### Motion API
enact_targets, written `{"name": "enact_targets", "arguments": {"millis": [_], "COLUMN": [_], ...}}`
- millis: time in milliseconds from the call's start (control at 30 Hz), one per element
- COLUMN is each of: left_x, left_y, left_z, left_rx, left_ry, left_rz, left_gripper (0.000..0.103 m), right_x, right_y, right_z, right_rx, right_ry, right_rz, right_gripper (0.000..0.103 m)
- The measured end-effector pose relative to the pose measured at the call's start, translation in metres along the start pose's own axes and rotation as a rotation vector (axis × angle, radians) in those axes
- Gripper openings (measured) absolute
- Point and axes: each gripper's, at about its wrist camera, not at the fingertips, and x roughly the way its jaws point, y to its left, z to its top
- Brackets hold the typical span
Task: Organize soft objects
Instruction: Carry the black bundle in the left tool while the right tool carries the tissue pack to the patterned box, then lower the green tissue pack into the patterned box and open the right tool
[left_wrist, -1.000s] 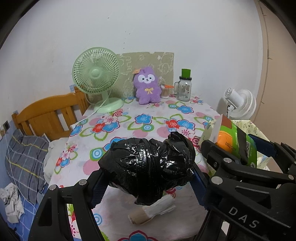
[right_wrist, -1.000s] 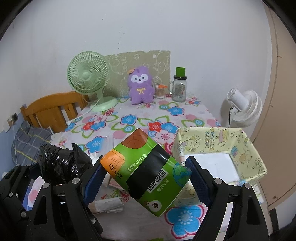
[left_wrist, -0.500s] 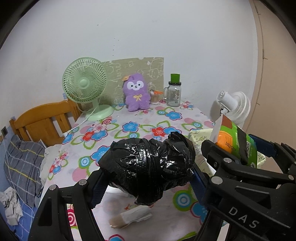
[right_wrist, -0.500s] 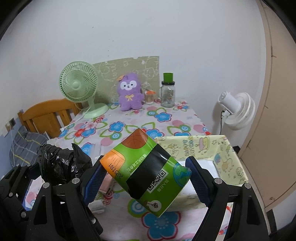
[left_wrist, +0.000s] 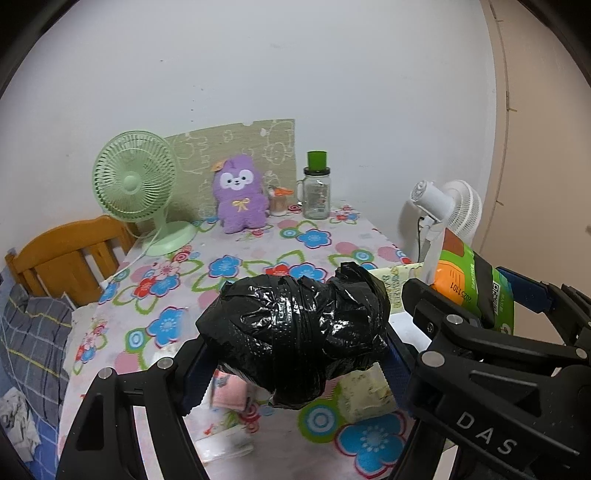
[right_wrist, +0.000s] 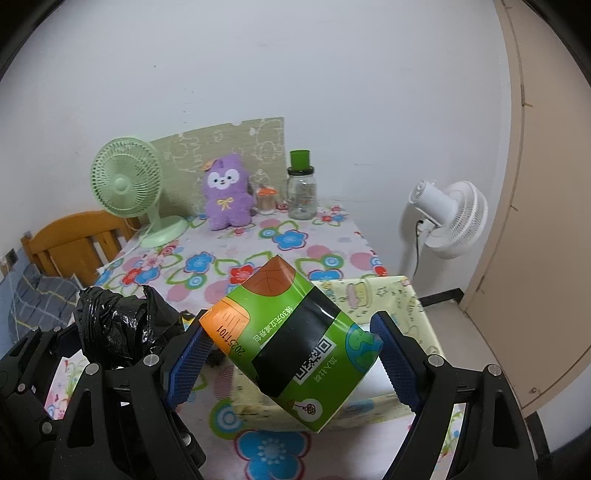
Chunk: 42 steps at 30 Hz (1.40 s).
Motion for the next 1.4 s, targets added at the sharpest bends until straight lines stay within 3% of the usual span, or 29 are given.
{"name": "enact_targets", "arguments": {"millis": [500, 1067, 1233, 1400], "left_x": [0.039, 0.093, 0.11, 0.118], "left_y": [-0.045, -0.069, -0.078, -0.079], "left_z": [0.011, 0.021, 0.025, 0.025], "left_rx": [0.054, 0.069, 0.101, 0.11], "left_ry": [0.021, 0.096, 0.127, 0.15], "left_rz": [-0.058, -0.088, -0.084, -0.088], "left_gripper": [0.081, 0.084, 0.098, 0.102], "right_x": [0.025, 0.066, 0.078, 0.088], "right_y": [-0.051, -0.075, -0.08, -0.08], "right_z": [0.002, 0.008, 0.008, 0.008], "right_rx": [0.043, 0.051, 0.064, 0.068], "right_ry": [0.026, 0.076, 0.095, 0.111], "right_rz": [-0.075, -0.095, -0.104, -0.1], "right_gripper": [0.087, 0.087, 0.087, 0.087]}}
